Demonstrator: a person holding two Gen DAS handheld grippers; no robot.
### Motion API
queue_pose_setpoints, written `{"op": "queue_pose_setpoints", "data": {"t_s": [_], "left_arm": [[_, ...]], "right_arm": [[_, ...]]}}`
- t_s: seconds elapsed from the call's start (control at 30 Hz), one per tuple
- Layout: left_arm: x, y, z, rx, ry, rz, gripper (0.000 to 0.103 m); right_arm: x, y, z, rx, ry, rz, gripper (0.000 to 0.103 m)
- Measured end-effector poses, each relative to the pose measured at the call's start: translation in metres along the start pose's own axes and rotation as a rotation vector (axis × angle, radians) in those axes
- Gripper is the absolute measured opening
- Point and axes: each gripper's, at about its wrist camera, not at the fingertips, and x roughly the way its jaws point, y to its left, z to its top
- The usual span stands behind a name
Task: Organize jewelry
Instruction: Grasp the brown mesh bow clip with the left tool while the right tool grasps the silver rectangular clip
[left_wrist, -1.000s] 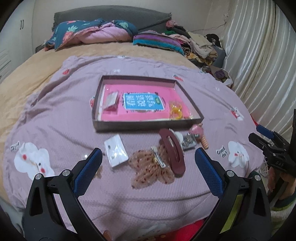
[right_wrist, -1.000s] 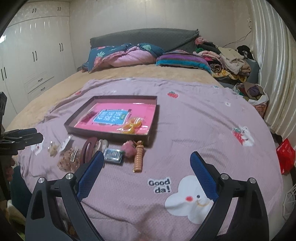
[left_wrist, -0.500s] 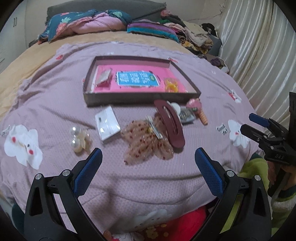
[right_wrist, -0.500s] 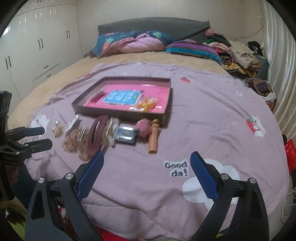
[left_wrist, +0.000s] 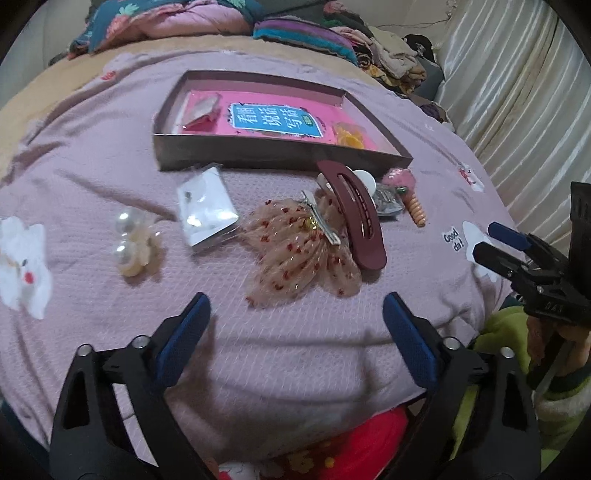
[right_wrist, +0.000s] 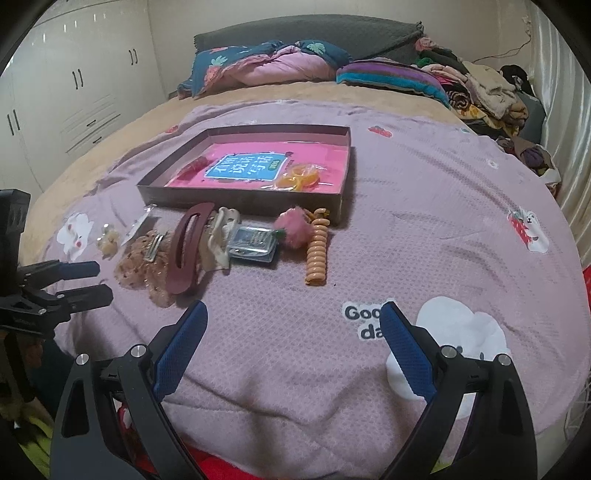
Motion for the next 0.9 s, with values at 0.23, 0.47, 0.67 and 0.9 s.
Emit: {"op": "queue_pose_setpoints", "data": {"t_s": [0.23,0.47,0.67,0.9], "left_arm": [[0.032,0.001,0.02,-0.022,0.032,0.002,0.074],[0.047,0.005,0.033,-0.03,0.038,0.019,0.029],[0.037,0.016,0.034,-0.048,0.025,0.03,0.016],[0.023,0.023,0.029,-0.053,0.011,0.026,0.014]], "right_arm": [[0.017,-0.009,0.006,0.021,0.017,-0.014,0.092],[0.026,-0.01,0.018,0.039,0.026,0.025,0.084],[0.05,0.002,0.031,0.048,0.07,0.099,0.062],[0.092,0.011,0.04,0.142,0.151,0.159,0.048]]}}
